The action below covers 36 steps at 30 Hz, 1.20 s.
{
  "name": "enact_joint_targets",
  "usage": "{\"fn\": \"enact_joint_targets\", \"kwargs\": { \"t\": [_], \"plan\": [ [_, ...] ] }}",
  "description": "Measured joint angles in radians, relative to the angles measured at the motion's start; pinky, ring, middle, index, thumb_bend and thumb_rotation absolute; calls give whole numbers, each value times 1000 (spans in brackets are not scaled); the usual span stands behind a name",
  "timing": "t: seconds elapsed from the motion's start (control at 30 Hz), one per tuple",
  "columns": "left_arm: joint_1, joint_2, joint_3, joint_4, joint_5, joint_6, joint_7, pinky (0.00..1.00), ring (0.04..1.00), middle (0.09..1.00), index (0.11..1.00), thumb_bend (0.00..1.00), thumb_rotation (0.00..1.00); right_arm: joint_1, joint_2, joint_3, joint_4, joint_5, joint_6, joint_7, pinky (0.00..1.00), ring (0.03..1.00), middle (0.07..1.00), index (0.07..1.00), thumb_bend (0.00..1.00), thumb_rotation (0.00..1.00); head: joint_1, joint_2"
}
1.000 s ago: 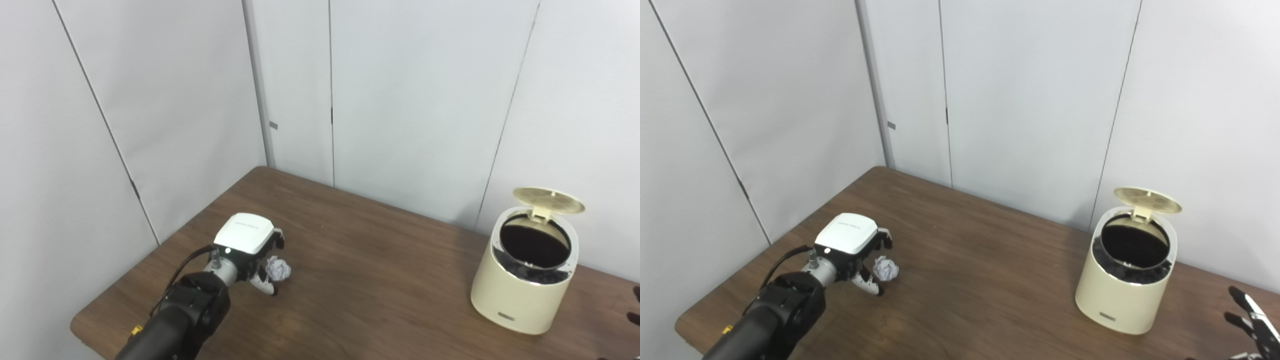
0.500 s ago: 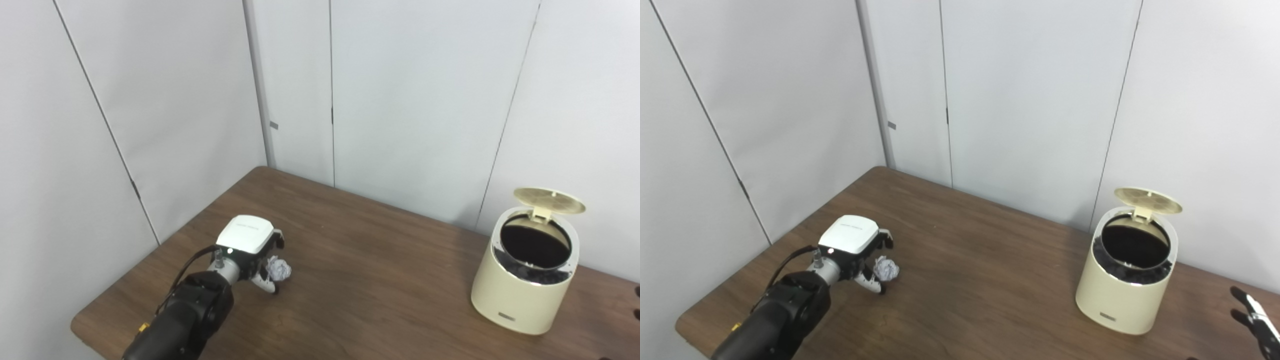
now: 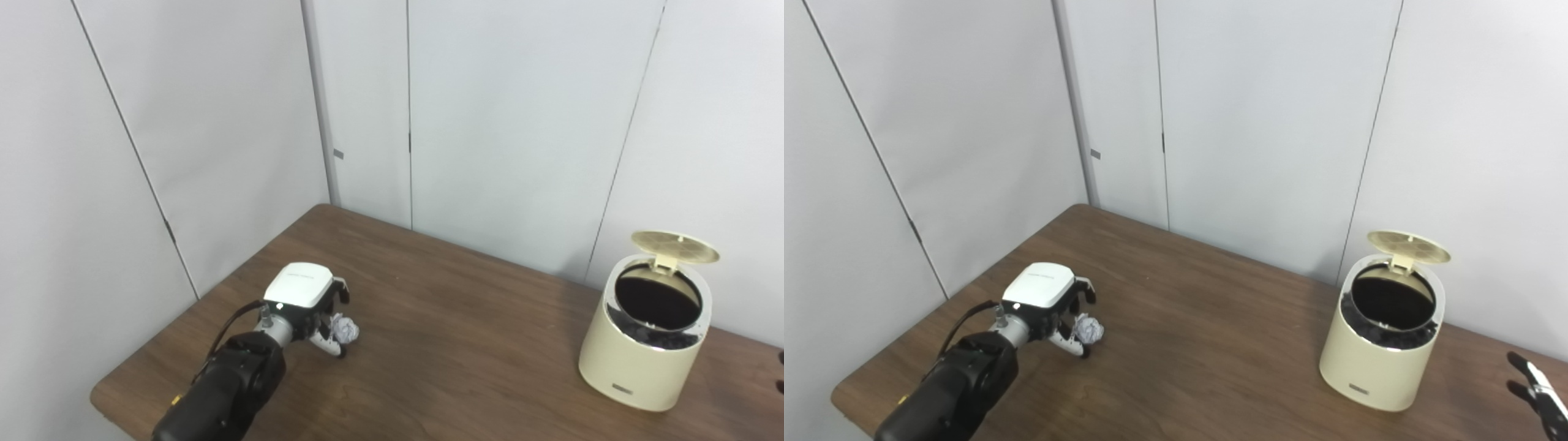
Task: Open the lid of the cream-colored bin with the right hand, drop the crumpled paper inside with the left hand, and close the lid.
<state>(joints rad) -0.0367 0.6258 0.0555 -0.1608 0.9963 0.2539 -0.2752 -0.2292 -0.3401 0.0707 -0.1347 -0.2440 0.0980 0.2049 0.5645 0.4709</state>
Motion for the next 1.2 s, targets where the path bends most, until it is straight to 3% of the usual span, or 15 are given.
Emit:
{"fn": "enact_joint_targets", "kwargs": {
  "t": [0.5, 0.6, 0.7, 0.77, 0.83, 0.9, 1.0, 1.07, 1.1, 1.2],
  "plan": [
    [-9, 2, -96, 56, -15, -2, 83, 436, 531, 482, 609, 556, 0, 12, -1, -7, -34, -6, 25, 0, 0, 885, 987, 957, 842, 499, -8, 18],
    [-15, 3, -112, 65, -12, 0, 94, 401, 475, 474, 602, 558, 0, 15, -1, -7, -34, -9, 27, 0, 0, 874, 986, 954, 829, 492, -11, 23],
    [-15, 2, -122, 80, -15, -2, 123, 396, 466, 473, 503, 531, 0, 23, -2, -9, -35, -13, 29, 0, 0, 867, 983, 952, 831, 500, -11, 23],
    [-17, 2, -127, 91, -19, -3, 146, 363, 428, 472, 490, 528, 0, 25, -2, -11, -35, -13, 29, 0, 0, 867, 982, 952, 833, 510, -15, 28],
    [-18, 2, -129, 96, -19, -2, 154, 393, 457, 475, 487, 528, 0, 25, -2, -14, -35, -12, 29, 0, 0, 869, 982, 950, 830, 509, -14, 28],
    [-18, 2, -132, 96, -19, -1, 159, 396, 455, 421, 503, 523, 0, 25, -3, -17, -35, -11, 29, 0, 0, 872, 984, 949, 827, 516, -14, 28],
    [-18, 2, -134, 96, -15, 0, 168, 326, 393, 466, 487, 528, 0, 25, -3, -18, -35, -9, 29, 0, 5, 879, 985, 952, 820, 526, -12, 29],
    [-17, 2, -139, 95, -8, 2, 182, 292, 362, 470, 485, 528, 0, 25, -3, -18, -35, -8, 29, 0, 257, 873, 975, 942, 820, 530, -9, 28],
    [-16, 2, -143, 94, 7, 3, 187, 276, 353, 470, 485, 528, 0, 25, -3, -18, -35, -8, 29, 0, 327, 873, 974, 944, 814, 533, -9, 28],
    [-14, 3, -146, 80, 32, 9, 185, 340, 422, 474, 485, 528, 0, 25, -3, -17, -34, -8, 29, 1, 413, 874, 976, 946, 802, 535, -11, 28]
  ]
}}
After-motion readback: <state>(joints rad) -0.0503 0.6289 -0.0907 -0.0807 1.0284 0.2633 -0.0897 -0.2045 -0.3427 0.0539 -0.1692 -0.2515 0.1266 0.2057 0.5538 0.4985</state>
